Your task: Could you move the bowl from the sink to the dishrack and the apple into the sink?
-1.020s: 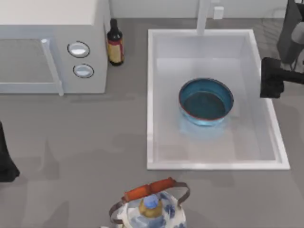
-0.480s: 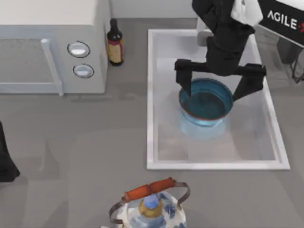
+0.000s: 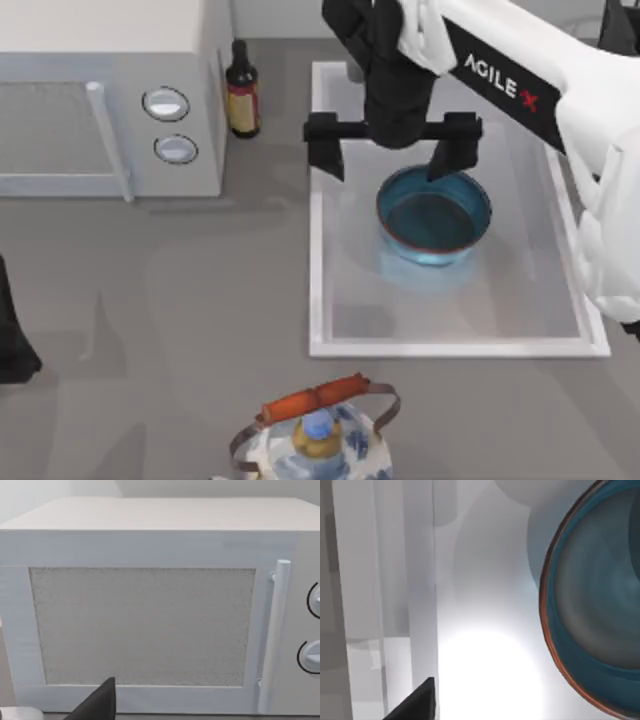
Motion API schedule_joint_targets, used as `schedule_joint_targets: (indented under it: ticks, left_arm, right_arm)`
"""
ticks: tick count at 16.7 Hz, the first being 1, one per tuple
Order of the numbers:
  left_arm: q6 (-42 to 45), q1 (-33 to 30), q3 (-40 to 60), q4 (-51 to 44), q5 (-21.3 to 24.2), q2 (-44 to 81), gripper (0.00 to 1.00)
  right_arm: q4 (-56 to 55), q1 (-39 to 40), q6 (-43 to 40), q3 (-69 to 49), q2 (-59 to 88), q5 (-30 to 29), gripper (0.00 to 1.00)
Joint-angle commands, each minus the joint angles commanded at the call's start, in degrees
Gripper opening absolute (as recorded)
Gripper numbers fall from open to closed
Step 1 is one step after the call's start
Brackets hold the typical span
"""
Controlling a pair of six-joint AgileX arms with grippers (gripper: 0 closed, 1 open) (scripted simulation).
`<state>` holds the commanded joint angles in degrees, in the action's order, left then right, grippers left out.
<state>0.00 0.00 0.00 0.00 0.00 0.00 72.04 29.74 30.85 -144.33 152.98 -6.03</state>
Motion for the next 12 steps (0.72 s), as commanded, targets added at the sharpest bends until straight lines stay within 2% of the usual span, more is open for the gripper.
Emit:
schedule_joint_targets:
  ticks: [7,12]
  left_arm:
    - [0.0,0.0,0.0,0.0,0.0,0.0,1.00]
    - [0.0,0.0,0.0,0.0,0.0,0.0,1.00]
  right_arm:
    - [-0.4,-0.1,-0.1,-0.7,0.5,-0.3,1.00]
    - [-8.9,-0.6,-0.8,0.2,7.8,-0.4,1.00]
